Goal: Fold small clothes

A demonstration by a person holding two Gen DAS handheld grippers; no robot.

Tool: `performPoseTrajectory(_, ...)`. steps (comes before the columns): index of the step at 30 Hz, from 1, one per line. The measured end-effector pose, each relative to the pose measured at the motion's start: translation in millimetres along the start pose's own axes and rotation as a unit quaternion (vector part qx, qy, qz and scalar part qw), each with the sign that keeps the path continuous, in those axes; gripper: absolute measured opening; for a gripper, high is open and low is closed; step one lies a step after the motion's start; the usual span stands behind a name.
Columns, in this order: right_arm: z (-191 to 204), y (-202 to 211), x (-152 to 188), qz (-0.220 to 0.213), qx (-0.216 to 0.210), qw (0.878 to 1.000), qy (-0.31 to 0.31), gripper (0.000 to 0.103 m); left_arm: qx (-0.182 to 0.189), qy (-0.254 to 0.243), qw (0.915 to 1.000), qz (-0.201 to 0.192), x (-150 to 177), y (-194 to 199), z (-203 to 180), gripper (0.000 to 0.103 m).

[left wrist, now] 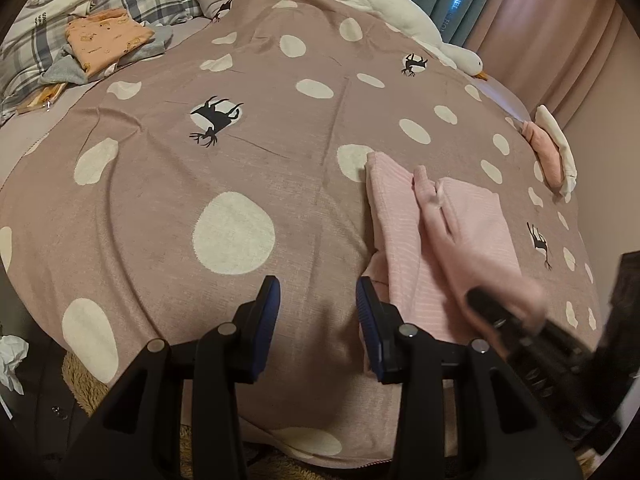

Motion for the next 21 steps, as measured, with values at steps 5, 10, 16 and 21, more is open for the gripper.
performPoseTrajectory(5, -7, -12, 6, 0.028, -0.028, 0.999, -0.021, 0.013, 0.006, -0.007, 1.0, 0.0, 0, 2, -5, 0.051)
performPoseTrajectory(10, -8, 12, 10, 0.004, -0.061, 0.998, -0.028, 0.023, 0.036, -0.019, 0.9991, -0.013, -2, 16, -15, 0.064)
performPoseTrajectory(16, -30, 51, 19, -0.052, -0.071, 0.993, -0.074, 0.063, 0.09, -0.048, 0.9948, -0.01, -8, 23, -37, 0.072)
performPoseTrajectory(21, -63, 66, 25, -0.079, -0.024, 0.989, -0.127, 0.067, 0.15, -0.091, 0.9833, 0.047, 2, 2, -69, 0.074)
Point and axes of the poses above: each gripper's, at about its wrist camera, not at the fingertips, and y roughly against the way its jaws point, z to its left, x to its underside, the point moved 4 cm from there along -y, roughly the way its jaws point, and after that the axes turned 12 degrees about z, right-handed, at the moved point
